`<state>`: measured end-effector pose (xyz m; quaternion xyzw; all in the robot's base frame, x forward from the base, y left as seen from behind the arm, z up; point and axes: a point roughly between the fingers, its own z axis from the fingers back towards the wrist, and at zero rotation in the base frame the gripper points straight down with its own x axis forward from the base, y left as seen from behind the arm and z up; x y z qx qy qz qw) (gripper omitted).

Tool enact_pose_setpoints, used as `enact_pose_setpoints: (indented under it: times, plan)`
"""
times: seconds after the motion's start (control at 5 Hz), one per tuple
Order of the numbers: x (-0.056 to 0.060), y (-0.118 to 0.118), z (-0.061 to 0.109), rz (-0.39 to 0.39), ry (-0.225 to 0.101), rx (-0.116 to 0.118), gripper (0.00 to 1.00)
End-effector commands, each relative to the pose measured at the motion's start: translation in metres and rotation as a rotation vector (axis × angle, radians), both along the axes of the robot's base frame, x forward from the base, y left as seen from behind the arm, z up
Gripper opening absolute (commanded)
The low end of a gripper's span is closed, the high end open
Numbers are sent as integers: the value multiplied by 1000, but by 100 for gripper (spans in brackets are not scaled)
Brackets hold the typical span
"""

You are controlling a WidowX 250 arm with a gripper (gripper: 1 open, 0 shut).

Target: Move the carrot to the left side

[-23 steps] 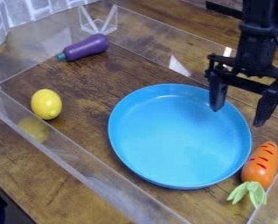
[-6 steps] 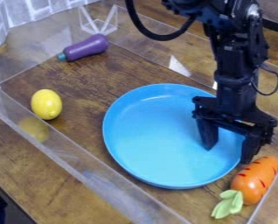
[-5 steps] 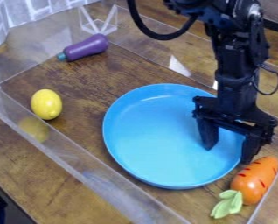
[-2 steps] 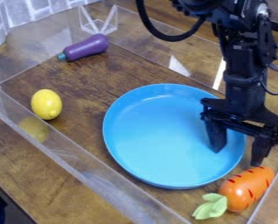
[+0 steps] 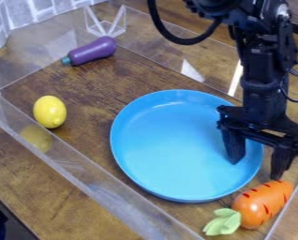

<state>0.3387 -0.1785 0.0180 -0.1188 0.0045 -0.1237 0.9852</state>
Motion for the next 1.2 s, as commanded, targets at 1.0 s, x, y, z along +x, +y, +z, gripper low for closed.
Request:
enact_pose_setpoints:
  times: [1.0]
  plan:
    - [-27, 5, -12, 79, 134, 52, 100]
